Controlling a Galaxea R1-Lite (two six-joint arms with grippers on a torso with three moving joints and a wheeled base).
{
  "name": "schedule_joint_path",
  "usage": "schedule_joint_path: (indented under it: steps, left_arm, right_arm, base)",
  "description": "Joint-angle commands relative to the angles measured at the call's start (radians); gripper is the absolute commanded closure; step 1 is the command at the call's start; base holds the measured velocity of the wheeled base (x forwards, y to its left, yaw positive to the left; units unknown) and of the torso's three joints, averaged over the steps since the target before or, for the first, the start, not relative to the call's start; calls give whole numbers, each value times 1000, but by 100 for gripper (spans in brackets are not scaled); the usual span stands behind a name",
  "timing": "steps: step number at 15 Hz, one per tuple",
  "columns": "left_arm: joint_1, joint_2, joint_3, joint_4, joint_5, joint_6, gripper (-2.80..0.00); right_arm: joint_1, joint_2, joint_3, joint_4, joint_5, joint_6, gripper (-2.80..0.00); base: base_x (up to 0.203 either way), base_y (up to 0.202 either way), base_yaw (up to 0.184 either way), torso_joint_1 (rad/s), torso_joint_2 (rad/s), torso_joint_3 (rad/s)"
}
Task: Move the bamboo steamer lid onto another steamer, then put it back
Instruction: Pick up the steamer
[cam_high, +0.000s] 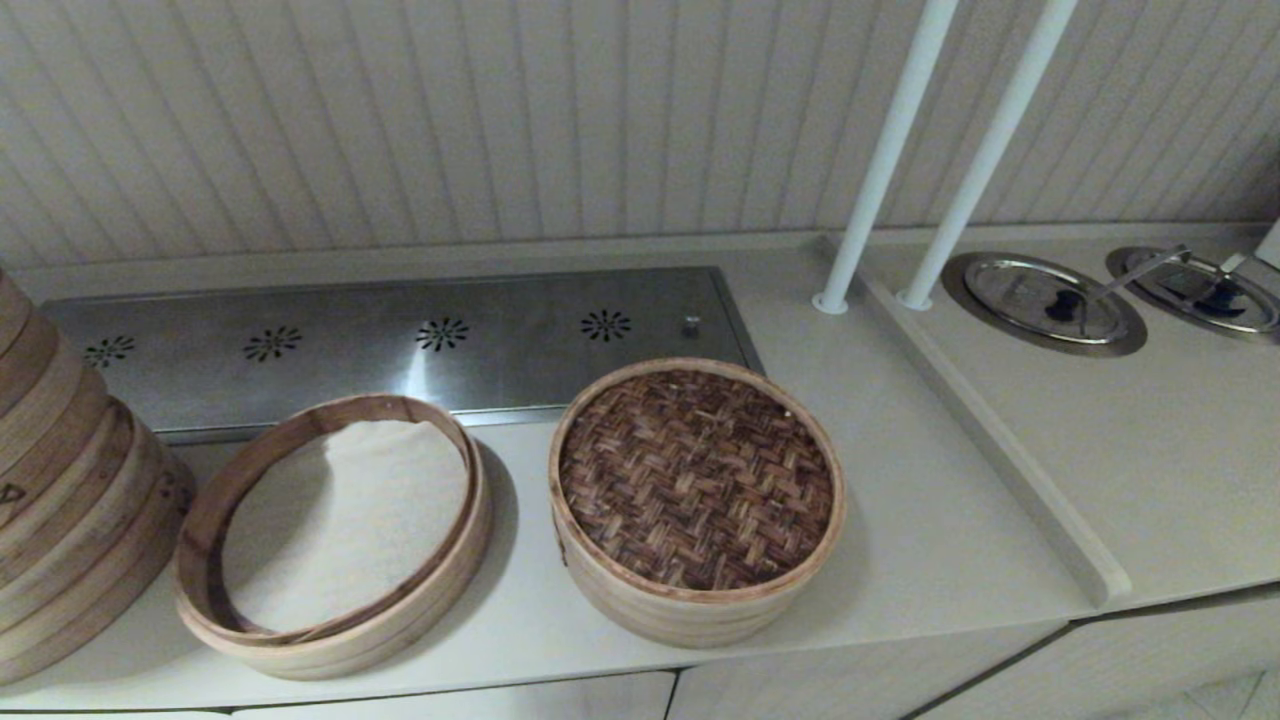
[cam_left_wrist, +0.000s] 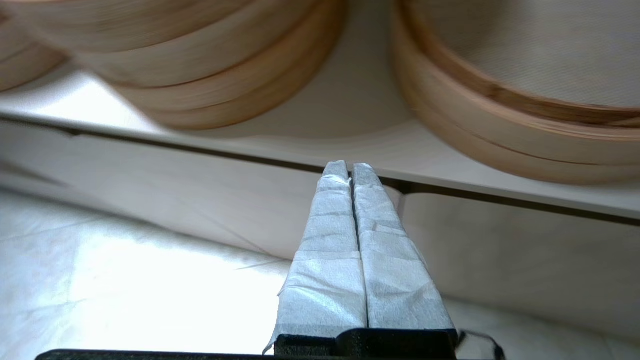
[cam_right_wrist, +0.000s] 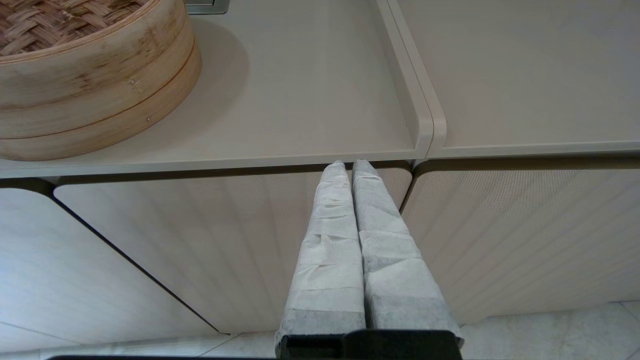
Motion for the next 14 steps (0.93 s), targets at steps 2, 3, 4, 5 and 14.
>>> schedule_joint_path:
  steps: [2, 3, 4, 5, 14]
  left_arm:
    - [104, -85, 13, 7, -16, 38, 0]
    - [109, -91, 17, 6, -34, 51, 0]
    - [110, -92, 27, -1, -75, 40, 0]
    - [108, -104, 33, -18, -128, 38, 0]
    - [69, -360, 42, 109, -429, 112, 0]
  right_arm:
    - [0, 1, 0, 0, 0, 0, 0]
    - [0, 1, 0, 0, 0, 0, 0]
    - [0, 1, 0, 0, 0, 0, 0]
    - [0, 1, 0, 0, 0, 1, 0]
    - [0, 1, 0, 0, 0, 1, 0]
  base:
    - [0, 0, 0, 0, 0, 0]
    - [0, 0, 0, 0, 0, 0]
    - [0, 0, 0, 0, 0, 0]
    - [0, 0, 0, 0, 0, 0]
    - [0, 0, 0, 0, 0, 0]
